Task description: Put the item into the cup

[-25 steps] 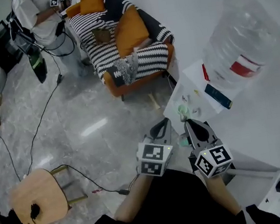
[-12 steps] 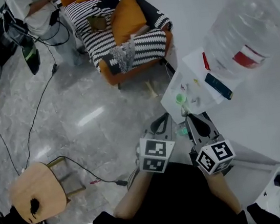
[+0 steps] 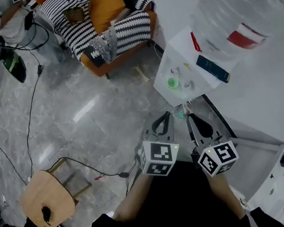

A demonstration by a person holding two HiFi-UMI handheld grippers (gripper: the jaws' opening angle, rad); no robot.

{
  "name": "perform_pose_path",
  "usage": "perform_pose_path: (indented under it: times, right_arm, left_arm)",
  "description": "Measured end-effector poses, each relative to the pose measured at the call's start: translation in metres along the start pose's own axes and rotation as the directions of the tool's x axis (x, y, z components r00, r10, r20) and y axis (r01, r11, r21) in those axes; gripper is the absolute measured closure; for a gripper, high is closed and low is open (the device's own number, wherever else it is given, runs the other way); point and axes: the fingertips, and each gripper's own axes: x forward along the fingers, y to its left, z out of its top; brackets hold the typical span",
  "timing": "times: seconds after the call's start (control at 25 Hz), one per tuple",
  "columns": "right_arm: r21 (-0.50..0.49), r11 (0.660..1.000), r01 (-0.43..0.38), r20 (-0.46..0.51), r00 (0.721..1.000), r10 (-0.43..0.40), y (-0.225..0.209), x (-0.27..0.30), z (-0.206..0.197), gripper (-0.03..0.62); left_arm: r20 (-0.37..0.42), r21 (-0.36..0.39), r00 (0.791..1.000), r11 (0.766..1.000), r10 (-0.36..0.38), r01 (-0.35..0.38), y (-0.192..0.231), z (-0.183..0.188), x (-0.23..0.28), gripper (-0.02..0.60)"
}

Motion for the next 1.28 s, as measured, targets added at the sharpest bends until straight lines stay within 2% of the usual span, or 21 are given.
perform_pose_path:
  times: [0.08,0.24,0.4,0.6,0.72,0.96,1.08,1.28]
  right_arm:
    - [0.027,1.000,0.013,-0.014,1.000,-0.013,-0.010,0.003,-0.008,0.571]
    - [0.074,0.995,0.067,-0.040,0.997,-0.064,-0.038,0.014,-0.027,0.571]
    - [0.104,0.987,0.122,-0.068,0.991,-0.116,-0.080,0.029,-0.047,0.572]
    - [0.056,0.984,0.167,-0.083,0.983,-0.162,-0.112,0.058,-0.068,0.572]
    - [0.012,0.987,0.160,-0.115,0.981,-0.157,-0.116,0.076,-0.086,0.572]
    - [0.007,0.991,0.135,-0.118,0.984,-0.133,-0.117,0.117,-0.126,0.571]
    - [0.006,0.990,0.142,-0.151,0.979,-0.140,-0.122,0.120,-0.152,0.572]
    - [0.014,0.989,0.150,-0.155,0.977,-0.146,-0.139,0.152,-0.178,0.572]
  left_arm:
    - [-0.030,0.000,0.999,1.000,-0.015,0.015,-0.003,-0.008,0.011,0.568]
    - [-0.095,0.046,0.995,0.999,-0.011,0.016,-0.001,-0.027,0.039,0.568]
    - [-0.129,0.035,0.991,0.999,-0.019,0.024,0.006,-0.045,0.073,0.568]
    - [-0.178,0.014,0.984,1.000,0.020,-0.017,0.029,-0.072,0.103,0.568]
    - [-0.191,-0.019,0.981,0.999,0.034,-0.038,0.036,-0.083,0.115,0.568]
    - [-0.179,-0.045,0.983,0.998,0.034,-0.043,0.050,-0.114,0.147,0.568]
    - [-0.210,-0.079,0.978,0.996,0.023,-0.040,0.047,-0.144,0.155,0.568]
    - [-0.253,-0.099,0.966,0.992,0.052,-0.079,0.070,-0.182,0.175,0.568]
